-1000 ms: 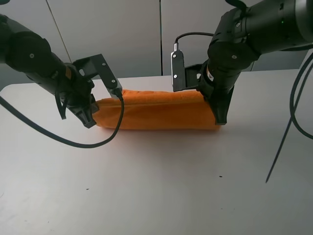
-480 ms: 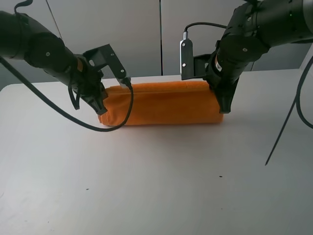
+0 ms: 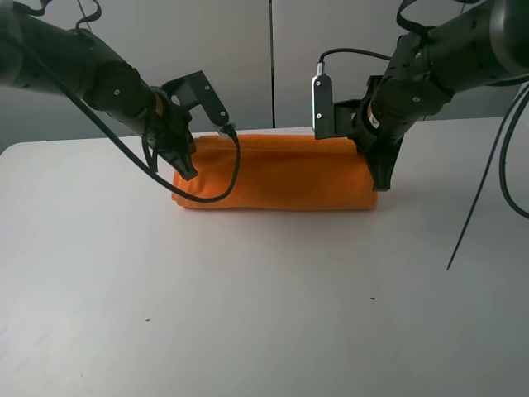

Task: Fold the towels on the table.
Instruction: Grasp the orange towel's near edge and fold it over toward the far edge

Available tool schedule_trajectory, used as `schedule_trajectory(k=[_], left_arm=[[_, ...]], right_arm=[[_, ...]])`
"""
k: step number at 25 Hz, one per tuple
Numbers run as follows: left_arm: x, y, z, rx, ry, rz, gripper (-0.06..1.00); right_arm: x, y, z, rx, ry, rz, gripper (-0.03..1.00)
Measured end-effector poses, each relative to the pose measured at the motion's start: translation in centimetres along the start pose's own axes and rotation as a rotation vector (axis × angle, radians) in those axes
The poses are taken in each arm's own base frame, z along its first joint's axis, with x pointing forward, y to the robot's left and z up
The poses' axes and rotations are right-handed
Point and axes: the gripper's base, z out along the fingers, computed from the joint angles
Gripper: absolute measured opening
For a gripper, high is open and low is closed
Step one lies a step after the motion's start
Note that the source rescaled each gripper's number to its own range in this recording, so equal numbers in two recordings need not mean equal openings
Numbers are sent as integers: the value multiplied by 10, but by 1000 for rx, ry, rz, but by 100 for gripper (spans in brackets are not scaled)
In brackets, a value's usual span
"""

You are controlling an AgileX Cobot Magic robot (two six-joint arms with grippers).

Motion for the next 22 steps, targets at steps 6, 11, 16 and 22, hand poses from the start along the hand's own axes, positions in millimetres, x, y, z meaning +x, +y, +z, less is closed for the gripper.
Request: schedule_trajectory(k=[6,11,16,22], left_arm=[[-4,0,20,-6,3,25,0],[-1,2,31,-16,-25,14,0],[4,6,39,-24,-38,-11,0],[7,2,51,-11,-43,-12,0]], right_arm=[[1,-1,21,-12,10,5,0],[0,-4,31,-13,18,3,0],[-2,1,41,-23,2,-3,0],[1,0,44,-23,-4,19,0]])
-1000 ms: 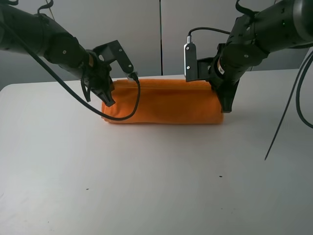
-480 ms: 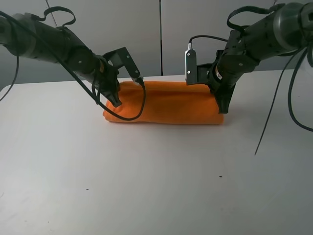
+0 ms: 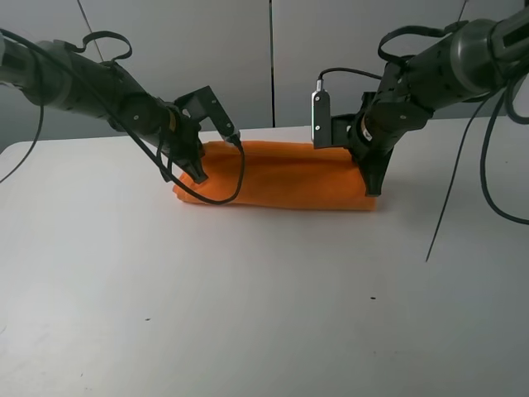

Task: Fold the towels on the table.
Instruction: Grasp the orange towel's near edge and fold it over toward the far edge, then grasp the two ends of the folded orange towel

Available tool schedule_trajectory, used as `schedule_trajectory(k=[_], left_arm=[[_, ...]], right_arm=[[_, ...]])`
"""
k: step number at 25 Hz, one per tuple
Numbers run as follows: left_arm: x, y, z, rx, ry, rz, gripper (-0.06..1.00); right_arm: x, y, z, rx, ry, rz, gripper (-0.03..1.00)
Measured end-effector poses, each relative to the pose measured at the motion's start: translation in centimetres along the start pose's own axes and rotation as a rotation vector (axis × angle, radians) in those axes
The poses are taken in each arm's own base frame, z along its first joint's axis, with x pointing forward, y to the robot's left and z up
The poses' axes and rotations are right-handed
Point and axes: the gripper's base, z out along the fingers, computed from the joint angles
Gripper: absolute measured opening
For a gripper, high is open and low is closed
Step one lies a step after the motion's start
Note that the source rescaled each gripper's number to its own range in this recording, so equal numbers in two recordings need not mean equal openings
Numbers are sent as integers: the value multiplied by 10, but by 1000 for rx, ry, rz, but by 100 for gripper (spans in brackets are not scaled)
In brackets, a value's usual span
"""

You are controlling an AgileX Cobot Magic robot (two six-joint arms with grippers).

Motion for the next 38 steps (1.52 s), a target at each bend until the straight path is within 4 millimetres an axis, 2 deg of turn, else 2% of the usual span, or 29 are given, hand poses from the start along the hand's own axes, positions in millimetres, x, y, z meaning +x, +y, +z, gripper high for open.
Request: schedule_trajectory(k=[11,14,17,20,23,24,28,31,36,38], left_arm=[[-1,1,1,-4,-9,0,0],[1,3,1,-6,-3,-2,2],[9,7,2,-8,42,-7,17],[11,11,2,-13,57,-10,51],[7,14,1,-23,44,-15,89],[5,16,0,-29,38,-15,94],[3,21,-2,-38,60,-44,99],[4,25,-6,-40,113,-125,99],[7,30,-17,3,217,-332,99],[16,31,-17,44,263,-436,99]], right_arm=[[1,3,11,-12,-20,6,1],[2,3,11,-13,-18,8,12],[11,2,13,-25,27,32,36],[13,2,13,-25,35,48,64],[12,0,11,-20,32,58,78],[13,-2,8,-12,28,68,80],[13,-12,-8,31,7,193,82],[14,-20,-23,57,-23,390,82],[13,-18,-32,-12,-44,676,82],[11,-15,-33,-56,-47,768,86]])
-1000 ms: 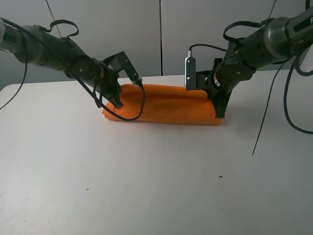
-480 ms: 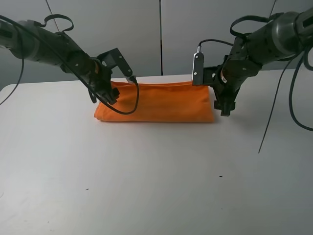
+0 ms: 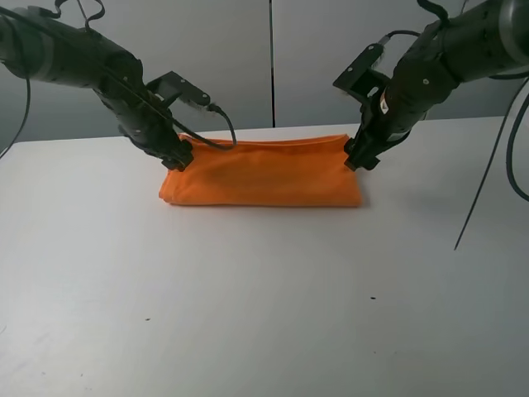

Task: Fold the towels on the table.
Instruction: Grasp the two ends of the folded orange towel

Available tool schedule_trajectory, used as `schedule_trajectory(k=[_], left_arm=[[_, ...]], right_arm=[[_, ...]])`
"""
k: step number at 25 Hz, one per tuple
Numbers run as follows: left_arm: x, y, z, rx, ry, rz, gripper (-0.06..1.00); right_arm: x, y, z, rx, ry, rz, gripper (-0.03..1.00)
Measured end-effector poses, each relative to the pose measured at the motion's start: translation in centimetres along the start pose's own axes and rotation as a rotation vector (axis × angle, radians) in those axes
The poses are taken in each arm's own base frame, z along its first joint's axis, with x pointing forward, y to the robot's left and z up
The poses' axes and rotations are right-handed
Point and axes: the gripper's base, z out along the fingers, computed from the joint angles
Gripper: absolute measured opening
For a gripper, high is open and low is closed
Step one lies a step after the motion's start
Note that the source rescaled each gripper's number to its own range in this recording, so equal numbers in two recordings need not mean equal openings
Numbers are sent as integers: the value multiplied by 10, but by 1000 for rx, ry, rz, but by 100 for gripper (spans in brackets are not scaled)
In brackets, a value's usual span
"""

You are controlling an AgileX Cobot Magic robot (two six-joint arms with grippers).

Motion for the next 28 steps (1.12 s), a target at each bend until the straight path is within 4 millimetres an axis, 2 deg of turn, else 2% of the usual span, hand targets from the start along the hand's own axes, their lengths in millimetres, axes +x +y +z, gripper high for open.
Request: schedule_trajectory(k=[3,7,10,18,24,28], left_arm=[[11,10,2,63,67,-150,99],[19,29,5,106,80,-288,99],[20,36,6,129,55,-313,99],[20,33,15,154,40,-338,99],[21,31,26,159,37,-351,99],[23,29,34,161,49,-351,99]], right_arm=[[0,6,0,-66,8,97,98],[2,8,0,-163,10,228,100],[6,1,2,-223,7,340,100],[8,8,17,-348,16,487,100],[-4,8,27,-384,-5,551,100],[-16,0,23,-401,-39,601,100]])
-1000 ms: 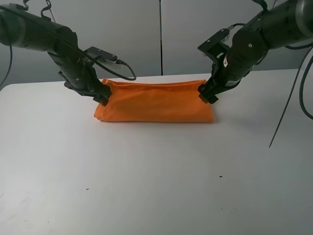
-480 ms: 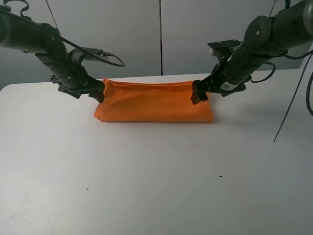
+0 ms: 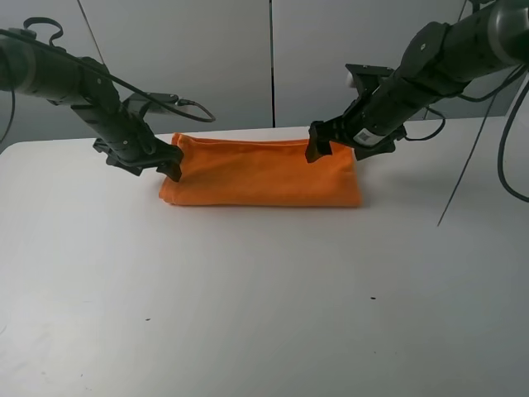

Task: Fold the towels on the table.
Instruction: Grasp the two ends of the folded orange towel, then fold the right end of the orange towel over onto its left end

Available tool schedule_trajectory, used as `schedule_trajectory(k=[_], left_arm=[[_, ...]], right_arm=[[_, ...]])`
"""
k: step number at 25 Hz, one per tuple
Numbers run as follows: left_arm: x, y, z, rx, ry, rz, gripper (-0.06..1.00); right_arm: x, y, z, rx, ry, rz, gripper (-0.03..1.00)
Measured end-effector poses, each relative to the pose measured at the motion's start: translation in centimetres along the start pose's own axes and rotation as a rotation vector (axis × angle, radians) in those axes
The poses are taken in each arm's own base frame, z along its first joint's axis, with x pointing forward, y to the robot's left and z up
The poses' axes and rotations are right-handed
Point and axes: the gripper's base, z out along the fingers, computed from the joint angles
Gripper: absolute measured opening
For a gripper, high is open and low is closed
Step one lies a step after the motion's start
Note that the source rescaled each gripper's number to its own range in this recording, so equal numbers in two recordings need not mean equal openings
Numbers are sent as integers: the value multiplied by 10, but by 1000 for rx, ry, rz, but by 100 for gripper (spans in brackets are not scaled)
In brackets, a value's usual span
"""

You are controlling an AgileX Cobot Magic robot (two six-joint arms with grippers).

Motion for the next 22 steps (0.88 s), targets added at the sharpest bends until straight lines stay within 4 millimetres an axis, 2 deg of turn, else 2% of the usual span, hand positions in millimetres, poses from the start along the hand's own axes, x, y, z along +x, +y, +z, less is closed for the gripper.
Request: schedule_trajectory(k=[6,22], left_arm=[[4,-1,11,11,23,-18,99],[8,-2,25,28,43,-48,99]], right_arm=[[-9,-5,-2,-3,-29,28,100],[0,-16,28,19,-4,63,100]])
